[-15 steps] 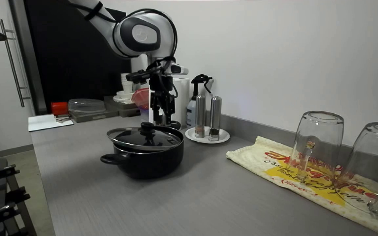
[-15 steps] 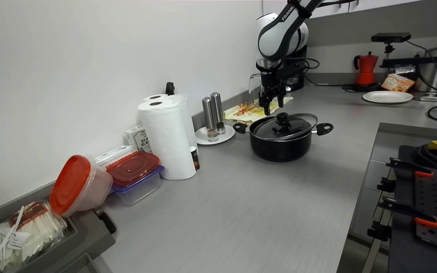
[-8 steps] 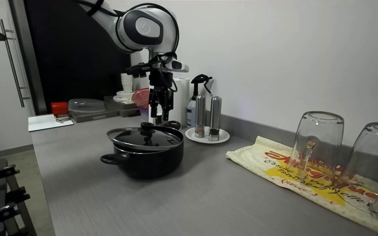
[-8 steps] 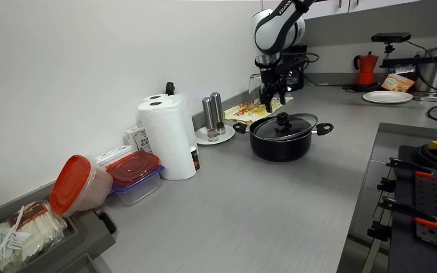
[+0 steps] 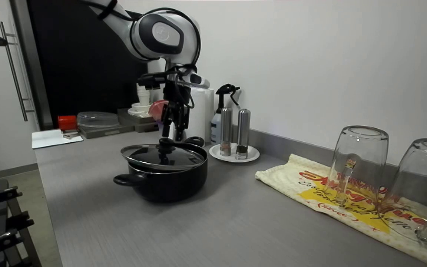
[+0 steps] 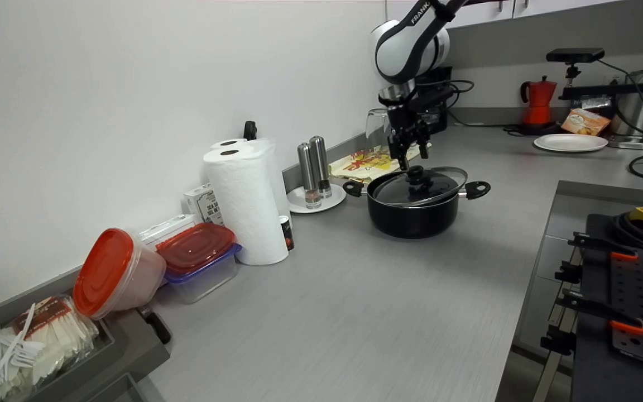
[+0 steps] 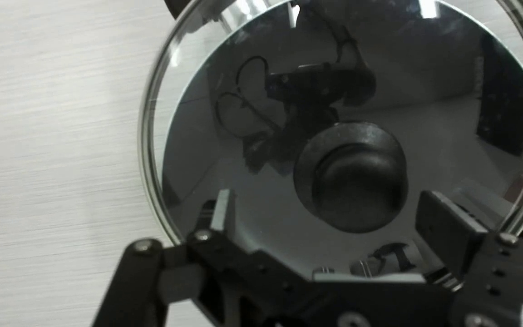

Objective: Remove the lid from the pot and put it on the base top

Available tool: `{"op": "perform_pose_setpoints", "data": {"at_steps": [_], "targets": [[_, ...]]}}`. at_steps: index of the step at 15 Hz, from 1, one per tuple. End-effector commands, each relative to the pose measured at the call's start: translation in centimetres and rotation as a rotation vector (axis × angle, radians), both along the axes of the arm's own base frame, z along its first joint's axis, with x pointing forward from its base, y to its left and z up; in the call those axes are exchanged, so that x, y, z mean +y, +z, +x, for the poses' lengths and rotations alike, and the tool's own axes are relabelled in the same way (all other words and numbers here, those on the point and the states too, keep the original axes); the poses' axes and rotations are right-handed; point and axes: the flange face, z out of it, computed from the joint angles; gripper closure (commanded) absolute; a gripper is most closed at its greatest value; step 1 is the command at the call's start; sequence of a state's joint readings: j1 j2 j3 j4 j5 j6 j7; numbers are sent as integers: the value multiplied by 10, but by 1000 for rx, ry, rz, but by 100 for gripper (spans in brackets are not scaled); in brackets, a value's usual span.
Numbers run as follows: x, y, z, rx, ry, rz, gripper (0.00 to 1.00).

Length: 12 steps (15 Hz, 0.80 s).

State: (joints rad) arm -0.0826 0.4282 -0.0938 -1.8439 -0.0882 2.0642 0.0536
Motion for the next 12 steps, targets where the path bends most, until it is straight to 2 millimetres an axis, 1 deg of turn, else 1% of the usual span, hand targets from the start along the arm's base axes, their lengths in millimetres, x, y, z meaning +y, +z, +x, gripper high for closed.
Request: {"op": "perform_pose_setpoints", "data": {"at_steps": [1,8,9,10,11,12], "targets": [[6,-3,-2,27,-4,16,0],[18,-7,-1,31,1,42,0],[19,-8,-1,26,6,47,13],[19,-8,-1,25,9,51,28],[19,-8,-1,25,8,51,33],[19,-8,-1,26,6,51,42]]}}
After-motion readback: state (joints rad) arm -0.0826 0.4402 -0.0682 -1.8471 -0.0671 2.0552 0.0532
